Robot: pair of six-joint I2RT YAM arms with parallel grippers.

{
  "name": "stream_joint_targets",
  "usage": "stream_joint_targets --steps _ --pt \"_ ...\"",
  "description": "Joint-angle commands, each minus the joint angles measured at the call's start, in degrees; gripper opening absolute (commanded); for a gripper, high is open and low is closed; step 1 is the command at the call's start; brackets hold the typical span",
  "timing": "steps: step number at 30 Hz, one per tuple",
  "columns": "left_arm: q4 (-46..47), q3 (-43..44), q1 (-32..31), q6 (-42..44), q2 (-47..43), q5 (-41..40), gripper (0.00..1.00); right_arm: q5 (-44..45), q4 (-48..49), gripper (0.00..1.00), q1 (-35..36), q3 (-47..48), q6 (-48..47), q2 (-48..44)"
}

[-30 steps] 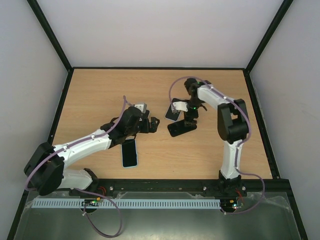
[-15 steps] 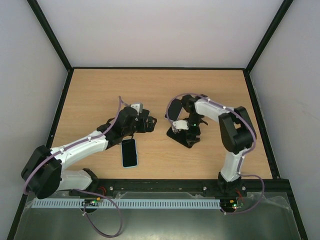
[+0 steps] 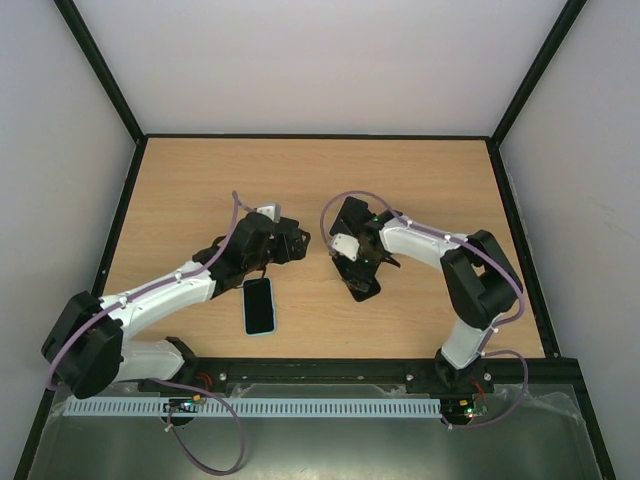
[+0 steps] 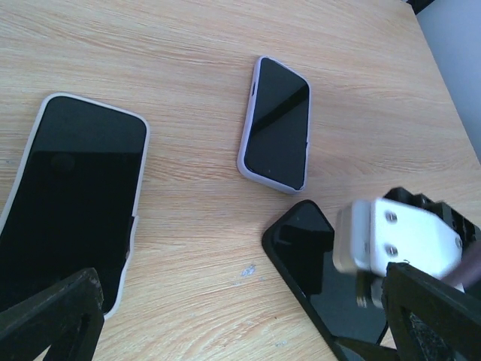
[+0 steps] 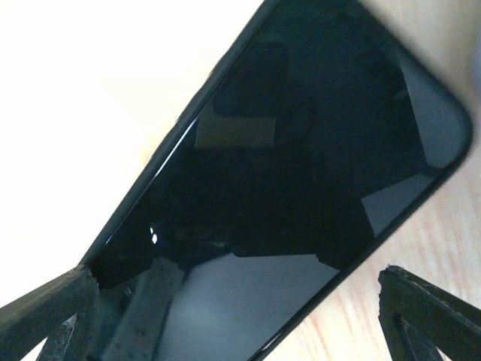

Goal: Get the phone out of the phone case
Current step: Pick up the phone at the center of the board.

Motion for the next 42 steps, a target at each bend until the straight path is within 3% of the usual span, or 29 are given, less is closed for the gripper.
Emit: stream_joint_targets --steps 1,12,27,42 --pt "-0.44 2.12 0.41 -0.43 0.69 0.15 1.00 1.07 1.05 0.97 0.31 5.54 15.32 2.02" --pt "-2.24 3.14 0.59 -1.87 -0.20 -0.64 1.00 3.01 -0.67 0.98 0.37 10.46 31.24 5.58" --pt "-1.20 2.16 1.44 -2.58 -0.36 -2.39 1.00 5.46 0.77 0.97 1.98 1.98 33.68 6.61" --pt "-1.47 3.79 1.91 -2.51 0.42 -2.35 1.00 -1.45 1.62 0.97 2.07 -1.15 36.59 0.16"
